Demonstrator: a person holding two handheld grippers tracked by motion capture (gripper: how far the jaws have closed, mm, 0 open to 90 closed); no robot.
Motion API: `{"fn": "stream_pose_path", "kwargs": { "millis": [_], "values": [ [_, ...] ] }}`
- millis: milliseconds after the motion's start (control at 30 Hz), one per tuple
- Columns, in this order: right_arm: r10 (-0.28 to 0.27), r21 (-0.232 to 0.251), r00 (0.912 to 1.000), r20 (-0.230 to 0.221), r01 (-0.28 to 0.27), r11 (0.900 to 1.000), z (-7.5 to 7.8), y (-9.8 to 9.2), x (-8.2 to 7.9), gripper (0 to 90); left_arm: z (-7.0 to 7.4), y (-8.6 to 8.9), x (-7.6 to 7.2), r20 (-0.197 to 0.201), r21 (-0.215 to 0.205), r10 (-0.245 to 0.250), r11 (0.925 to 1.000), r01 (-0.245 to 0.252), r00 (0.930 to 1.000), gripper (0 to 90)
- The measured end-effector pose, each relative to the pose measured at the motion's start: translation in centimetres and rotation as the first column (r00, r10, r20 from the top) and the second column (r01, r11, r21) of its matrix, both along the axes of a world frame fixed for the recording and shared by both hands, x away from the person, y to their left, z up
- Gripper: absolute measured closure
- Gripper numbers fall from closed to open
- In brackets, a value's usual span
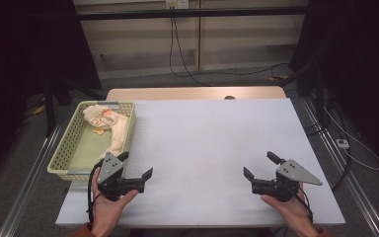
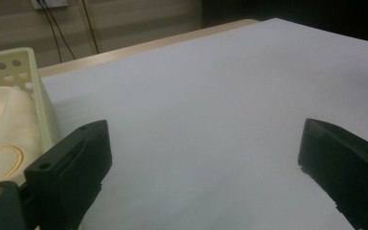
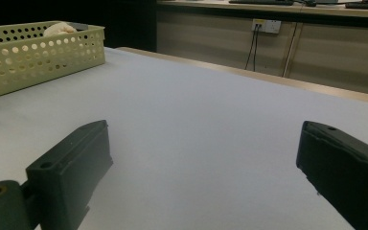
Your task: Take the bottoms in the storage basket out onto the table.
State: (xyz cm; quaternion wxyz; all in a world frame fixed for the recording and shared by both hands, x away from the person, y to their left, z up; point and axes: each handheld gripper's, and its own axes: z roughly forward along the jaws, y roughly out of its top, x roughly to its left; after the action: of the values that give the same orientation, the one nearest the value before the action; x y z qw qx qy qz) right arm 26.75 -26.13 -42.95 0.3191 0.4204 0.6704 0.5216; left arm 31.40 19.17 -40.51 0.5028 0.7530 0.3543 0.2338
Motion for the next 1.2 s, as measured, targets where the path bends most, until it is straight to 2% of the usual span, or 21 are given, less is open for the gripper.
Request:
{"fn": "stream_pose_path", "kwargs": {
  "millis": [167,400,633,1000,1200],
  "values": [
    [0.006,0.010,0.9999,-0.011,-0.006,1.000,-0.1,-0.1,0.1,4.9,0.1,0.0,0.1,-0.002,-0.006,0.008,1.0000,-0.008,1.0000,4.5],
    [0.009,0.015,0.9998,-0.015,-0.009,1.000,-0.1,-0.1,0.1,4.9,-0.1,-0.5,0.3,-0.020,0.020,-0.008,0.9998,0.009,0.9998,4.5],
    [0.017,0.016,0.9994,-0.030,-0.017,1.000,-0.3,-0.1,0.4,4.9,0.2,-0.5,0.6,-0.026,0.009,-0.011,0.9999,0.011,0.9996,4.5],
    [0.018,0.020,0.9988,-0.046,-0.017,1.000,-0.5,-0.2,0.9,5.0,1.1,0.1,1.8,-0.038,-0.008,-0.002,1.0000,0.002,0.9993,4.5],
    [0.013,0.017,0.9987,-0.050,-0.012,1.000,-0.6,-0.3,0.8,4.9,1.6,0.4,2.4,-0.041,-0.006,-0.013,0.9999,0.013,0.9991,3.6]
  ]
}}
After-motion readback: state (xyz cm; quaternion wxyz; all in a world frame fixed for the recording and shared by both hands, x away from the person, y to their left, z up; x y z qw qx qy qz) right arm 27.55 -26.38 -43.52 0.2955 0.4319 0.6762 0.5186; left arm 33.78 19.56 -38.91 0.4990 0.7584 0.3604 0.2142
